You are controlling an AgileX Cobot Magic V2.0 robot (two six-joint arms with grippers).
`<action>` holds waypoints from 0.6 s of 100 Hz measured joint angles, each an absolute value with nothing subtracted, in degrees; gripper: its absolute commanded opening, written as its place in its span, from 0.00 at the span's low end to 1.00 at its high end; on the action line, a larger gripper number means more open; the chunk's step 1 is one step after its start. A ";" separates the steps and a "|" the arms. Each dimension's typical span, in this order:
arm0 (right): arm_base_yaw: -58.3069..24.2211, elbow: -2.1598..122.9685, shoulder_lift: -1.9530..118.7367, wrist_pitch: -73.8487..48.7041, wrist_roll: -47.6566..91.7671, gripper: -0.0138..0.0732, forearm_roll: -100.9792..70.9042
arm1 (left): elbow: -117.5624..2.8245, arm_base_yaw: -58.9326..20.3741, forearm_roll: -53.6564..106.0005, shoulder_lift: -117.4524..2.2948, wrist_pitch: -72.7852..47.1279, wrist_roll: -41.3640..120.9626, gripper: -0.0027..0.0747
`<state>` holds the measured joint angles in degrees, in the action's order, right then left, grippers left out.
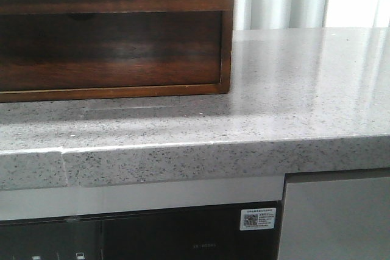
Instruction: Put scissors in drawer with both arms
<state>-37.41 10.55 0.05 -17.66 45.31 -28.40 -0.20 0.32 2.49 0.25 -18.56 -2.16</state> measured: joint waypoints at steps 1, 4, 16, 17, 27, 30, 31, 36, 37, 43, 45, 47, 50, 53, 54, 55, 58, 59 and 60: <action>-37.41 10.55 0.05 -17.66 45.31 0.11 -28.40 | -0.20 0.32 2.49 0.25 -18.56 -2.16 0.01; -37.41 10.55 0.05 -17.66 45.31 0.11 -28.40 | -0.20 0.32 2.49 0.25 -18.56 -2.16 0.01; -37.41 10.55 0.05 -17.66 45.31 0.11 -28.40 | -0.20 0.32 2.49 0.25 -18.56 -2.16 0.01; -37.41 10.55 0.05 -17.66 45.31 0.11 -28.40 | -0.20 0.32 2.49 0.25 -18.56 -2.16 0.01; -37.41 10.55 0.05 -17.66 45.31 0.11 -28.40 | -0.20 0.32 2.49 0.25 -18.66 -2.16 0.01; -37.41 10.55 0.05 -17.66 45.31 0.11 -28.40 | -0.20 0.32 2.49 0.25 -18.66 -2.16 0.01; -37.41 10.55 0.05 -17.66 45.31 0.11 -28.40 | -0.20 0.32 2.49 0.25 -18.66 -2.16 0.01; -37.41 10.55 0.05 -17.66 45.31 0.11 -28.40 | -0.20 0.32 2.49 0.25 -18.66 -2.16 0.01; -37.41 10.55 0.05 -17.66 45.31 0.11 -28.40 | -0.20 0.32 2.49 0.25 -18.66 -2.16 0.01; -37.41 10.55 0.05 -17.66 45.31 0.11 -28.40 | -0.20 0.32 2.49 0.25 -18.66 -2.16 0.01; -37.41 10.55 0.05 -17.50 45.13 0.11 -28.40 | -0.20 0.32 2.49 0.25 -18.66 -2.16 0.01; -37.41 10.46 0.05 -17.37 44.82 0.11 -28.40 | -0.20 0.32 2.49 0.25 -18.66 -2.16 0.01; -37.41 10.34 0.05 -16.72 43.94 0.11 -28.40 | -0.20 0.32 2.49 0.25 -18.66 -2.16 0.01; -37.15 10.10 0.05 -16.02 42.54 0.11 -27.96 | -0.20 0.32 2.49 0.25 -18.66 -2.16 0.01; -37.17 9.86 0.05 -15.77 41.57 0.11 -27.53 | -0.20 0.32 2.49 0.25 -18.66 -2.16 0.01; -37.00 9.80 0.05 -15.36 41.01 0.11 -27.29 | -0.20 0.32 2.49 0.25 -18.66 -2.16 0.01; -36.48 9.41 0.05 -14.37 38.32 0.11 -25.96 | -0.20 0.32 2.49 0.25 -18.66 -2.16 0.01; -36.17 9.19 0.05 -13.83 36.71 0.11 -25.07 | -0.20 0.32 2.49 0.25 -18.66 -2.16 0.01; -36.00 9.08 0.05 -13.55 35.87 0.11 -24.60 | -0.20 0.32 2.49 0.25 -18.66 -2.16 0.01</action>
<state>-36.00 9.08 0.05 -13.55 35.87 -24.60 -0.20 0.32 2.49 0.25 -18.66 -2.16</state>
